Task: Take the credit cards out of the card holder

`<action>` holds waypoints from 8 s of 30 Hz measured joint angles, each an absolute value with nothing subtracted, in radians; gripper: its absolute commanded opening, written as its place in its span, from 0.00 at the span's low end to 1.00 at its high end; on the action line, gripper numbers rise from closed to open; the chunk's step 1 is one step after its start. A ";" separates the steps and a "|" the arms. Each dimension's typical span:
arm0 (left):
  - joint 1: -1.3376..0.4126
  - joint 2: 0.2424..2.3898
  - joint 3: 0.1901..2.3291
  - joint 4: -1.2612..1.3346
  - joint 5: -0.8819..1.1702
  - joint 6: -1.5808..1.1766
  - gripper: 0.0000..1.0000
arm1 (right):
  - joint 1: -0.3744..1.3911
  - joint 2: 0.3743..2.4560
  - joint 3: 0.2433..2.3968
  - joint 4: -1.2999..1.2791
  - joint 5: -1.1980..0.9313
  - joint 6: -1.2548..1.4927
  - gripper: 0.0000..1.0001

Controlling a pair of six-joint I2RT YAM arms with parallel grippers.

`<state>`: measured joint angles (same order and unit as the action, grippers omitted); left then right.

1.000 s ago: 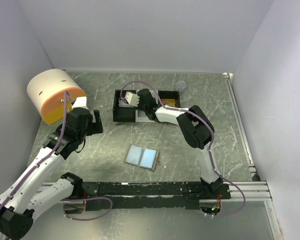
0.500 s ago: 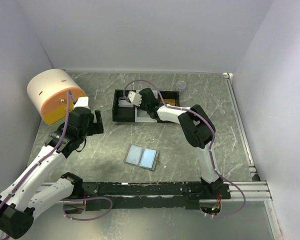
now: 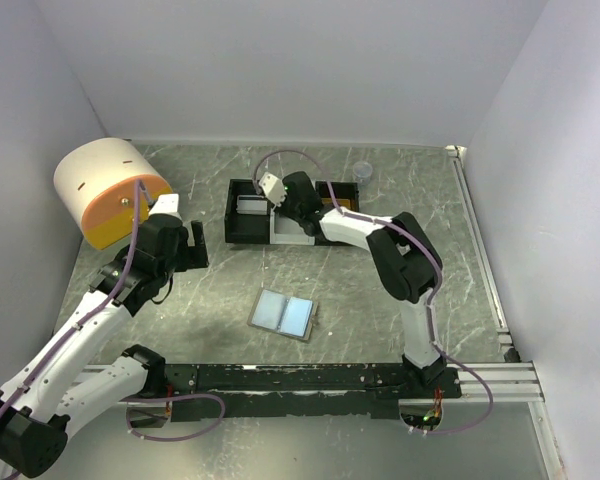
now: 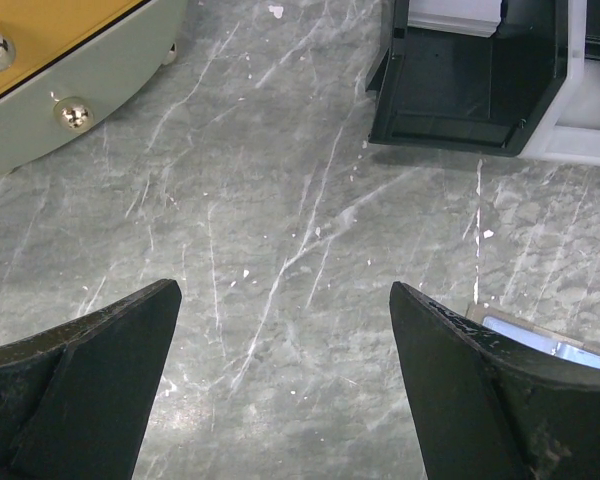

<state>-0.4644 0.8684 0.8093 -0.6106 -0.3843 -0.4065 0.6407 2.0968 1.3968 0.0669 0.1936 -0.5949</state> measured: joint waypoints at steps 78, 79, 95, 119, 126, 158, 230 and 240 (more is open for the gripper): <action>-0.464 0.852 0.809 -0.612 -0.397 -0.401 0.97 | 1.193 1.798 1.021 -0.210 0.410 0.775 0.51; -0.464 0.852 0.809 -0.612 -0.397 -0.401 0.97 | 1.198 1.792 1.010 -0.196 0.407 0.761 0.51; -0.464 0.854 0.809 -0.613 -0.397 -0.401 0.97 | 1.211 1.674 0.856 -0.054 0.257 0.531 0.43; -0.464 0.815 0.809 -0.634 -0.440 -0.442 0.98 | 1.264 1.729 1.100 -0.324 0.382 0.649 0.71; -0.464 0.797 0.809 -0.635 -0.460 -0.453 0.98 | 1.306 1.784 1.122 -0.443 0.450 0.776 0.71; -0.464 0.833 0.809 -0.635 -0.450 -0.452 0.96 | 1.309 1.818 1.102 -0.390 0.434 0.832 0.46; -0.903 1.167 0.260 0.348 0.265 -0.953 0.74 | 0.930 1.508 0.502 0.329 -0.158 0.986 0.17; -0.947 1.263 0.265 0.487 0.257 -0.980 0.71 | 0.930 1.497 0.502 0.324 -0.168 0.988 0.34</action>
